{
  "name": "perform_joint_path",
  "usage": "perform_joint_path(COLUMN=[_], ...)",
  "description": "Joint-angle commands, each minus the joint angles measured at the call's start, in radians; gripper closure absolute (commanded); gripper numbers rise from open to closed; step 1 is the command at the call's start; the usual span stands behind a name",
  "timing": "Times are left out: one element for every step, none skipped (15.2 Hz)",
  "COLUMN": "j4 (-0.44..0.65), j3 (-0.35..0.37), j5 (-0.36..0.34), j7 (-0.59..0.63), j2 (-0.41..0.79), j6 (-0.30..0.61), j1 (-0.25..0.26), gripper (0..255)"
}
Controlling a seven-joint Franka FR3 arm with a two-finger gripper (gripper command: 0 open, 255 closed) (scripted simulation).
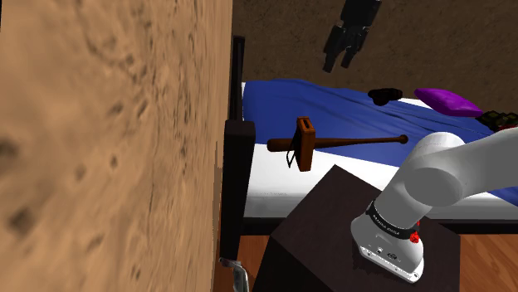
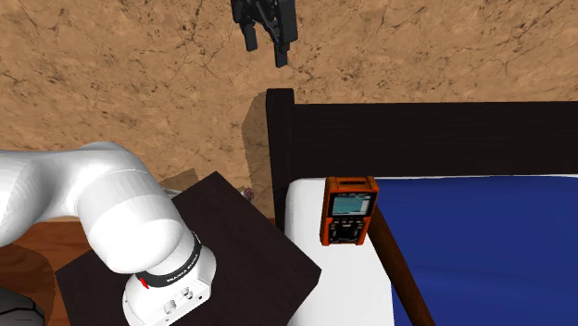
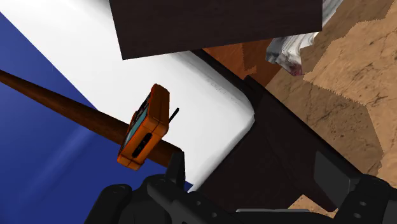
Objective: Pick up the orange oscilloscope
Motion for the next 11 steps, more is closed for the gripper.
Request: perform_joint_path(j4=[0.000,-0.023,-0.046,-0.067,-0.087,-0.106,-0.124,-0.141,-0.157,-0.172,-0.186], j3=[0.000,-0.001,-0.002,-0.003,-0.004,-0.006,-0.007,-0.009,-0.011,-0.012,-0.014], j5=[0.000,-0.007,-0.014,-0.021,-0.028,-0.036,-0.043,-0.051,-0.059,-0.067,-0.076], j7=[0.000,0.008,0.017,0.025,0.034,0.043,0.052,0.062,0.071,0.081,0.092], j2=[0.000,0.009,0.019,0.031,0.044,0.057,0.073,0.089,0.106,0.125,0.145], j6=[0.000,0.031,0.062,0.093,0.124,0.155,0.187,0.218,0.250,0.282,0.314], j1=[0.000,-0.008,-0.017,-0.025,-0.034,-0.043,-0.052,-0.061,-0.070,-0.080,-0.090], gripper=[0,0,0,0,0,0,0,0,0,0,0])
